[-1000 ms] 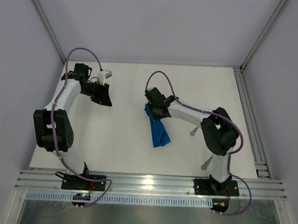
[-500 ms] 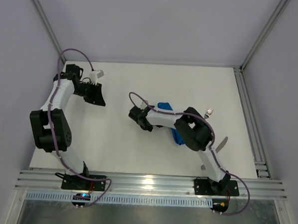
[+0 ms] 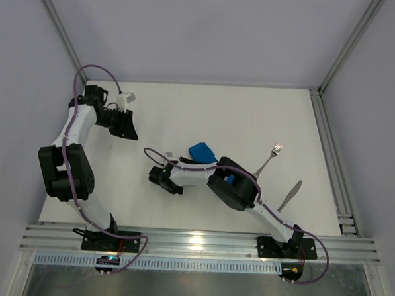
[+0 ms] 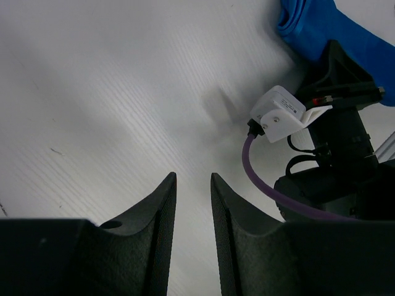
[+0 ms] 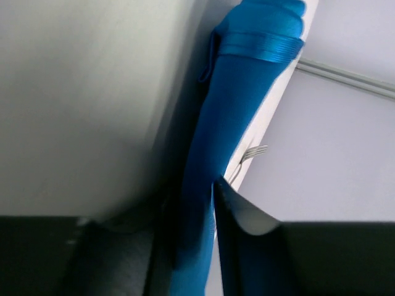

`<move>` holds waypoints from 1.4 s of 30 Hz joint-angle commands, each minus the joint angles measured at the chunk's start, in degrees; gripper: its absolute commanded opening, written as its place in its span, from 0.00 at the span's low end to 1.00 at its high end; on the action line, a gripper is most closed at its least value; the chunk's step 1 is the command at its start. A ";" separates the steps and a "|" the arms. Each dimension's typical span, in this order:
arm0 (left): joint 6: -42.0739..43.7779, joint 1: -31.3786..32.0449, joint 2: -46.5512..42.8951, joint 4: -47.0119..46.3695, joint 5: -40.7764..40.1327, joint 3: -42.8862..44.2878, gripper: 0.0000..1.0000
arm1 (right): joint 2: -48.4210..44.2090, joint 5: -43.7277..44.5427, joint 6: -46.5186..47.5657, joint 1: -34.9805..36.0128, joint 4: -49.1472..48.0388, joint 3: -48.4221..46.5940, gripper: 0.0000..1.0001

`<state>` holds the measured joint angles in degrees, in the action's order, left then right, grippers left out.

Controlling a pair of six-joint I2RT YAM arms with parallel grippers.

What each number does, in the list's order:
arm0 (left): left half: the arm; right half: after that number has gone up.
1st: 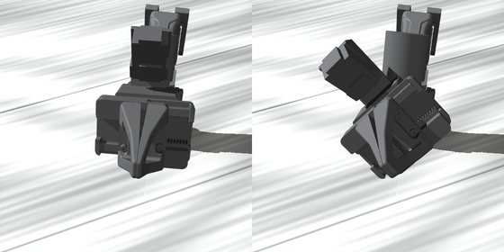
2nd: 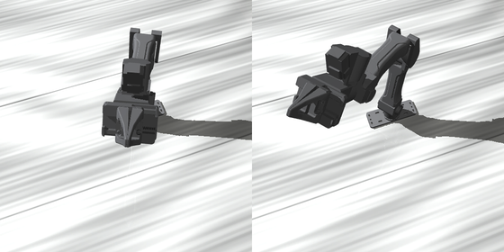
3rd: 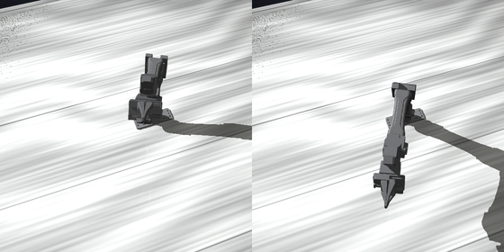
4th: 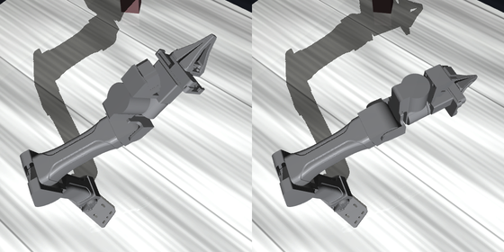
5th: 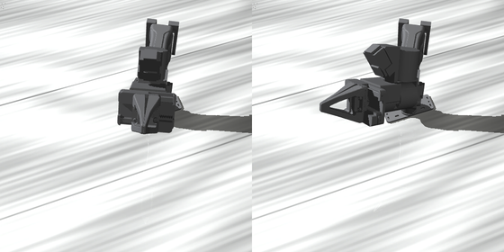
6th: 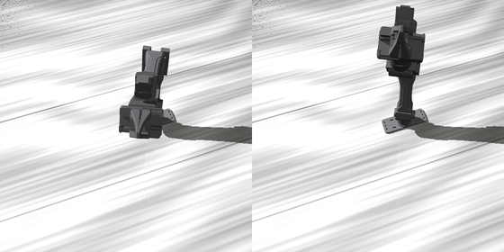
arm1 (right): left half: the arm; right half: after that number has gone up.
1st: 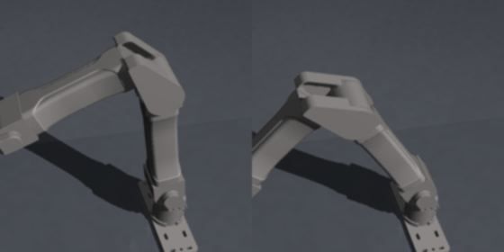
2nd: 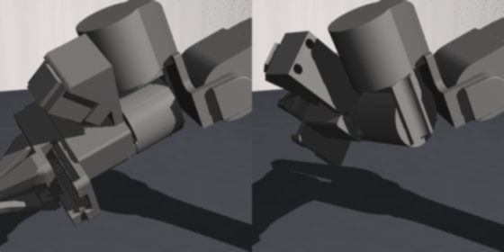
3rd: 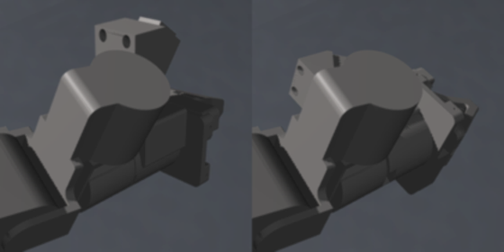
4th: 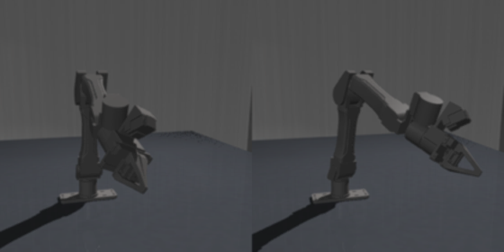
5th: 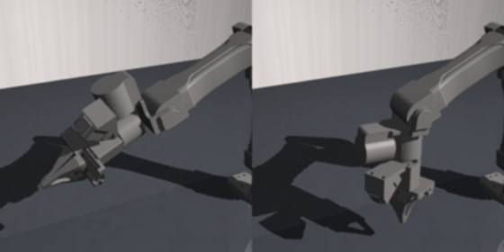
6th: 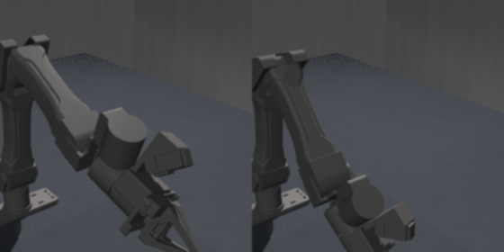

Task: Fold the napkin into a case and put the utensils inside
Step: Turn over the smaller rectangle-folded napkin at the center of the board, then smooth out the smaller rectangle-folded napkin at the center of the board.

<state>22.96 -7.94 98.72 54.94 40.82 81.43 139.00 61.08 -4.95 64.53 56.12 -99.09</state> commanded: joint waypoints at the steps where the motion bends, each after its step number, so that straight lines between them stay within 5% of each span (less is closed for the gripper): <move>1: -0.20 -0.40 -2.12 0.26 1.37 0.84 0.31 | 0.84 -14.40 -5.33 0.94 -3.99 -0.58 0.37; 8: -0.02 -0.49 -2.13 0.70 1.02 1.36 0.31 | -7.42 -23.98 -6.22 1.03 -10.85 2.06 0.51; 14: 0.42 -0.49 -1.95 1.93 1.46 2.07 0.31 | -15.15 -33.20 -4.90 3.05 -15.06 3.20 0.53; 22: -5.02 2.21 -1.95 -0.88 0.41 2.77 0.31 | -36.76 -47.34 -11.64 -0.01 -23.16 19.18 0.53; 24: -5.56 5.47 -1.77 -1.67 -2.57 3.12 0.31 | -42.91 -49.82 -14.02 -3.25 -22.55 24.52 0.49; 29: -10.47 18.54 0.41 -6.41 -7.06 3.56 0.31 | -55.04 -56.05 -19.65 -9.41 -27.89 38.24 0.15; 32: -12.67 25.23 2.96 -9.75 -10.31 5.23 0.31 | -61.64 -59.75 -20.97 -14.86 -34.66 47.13 0.06; 42: -15.58 38.79 17.20 -15.82 -13.04 13.23 0.31 | -61.92 -68.55 -22.64 -19.44 -47.56 63.56 0.04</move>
<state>9.13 28.58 113.47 42.39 29.12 92.40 76.25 -3.46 -24.86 45.36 17.10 -38.98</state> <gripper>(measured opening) 0.311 0.038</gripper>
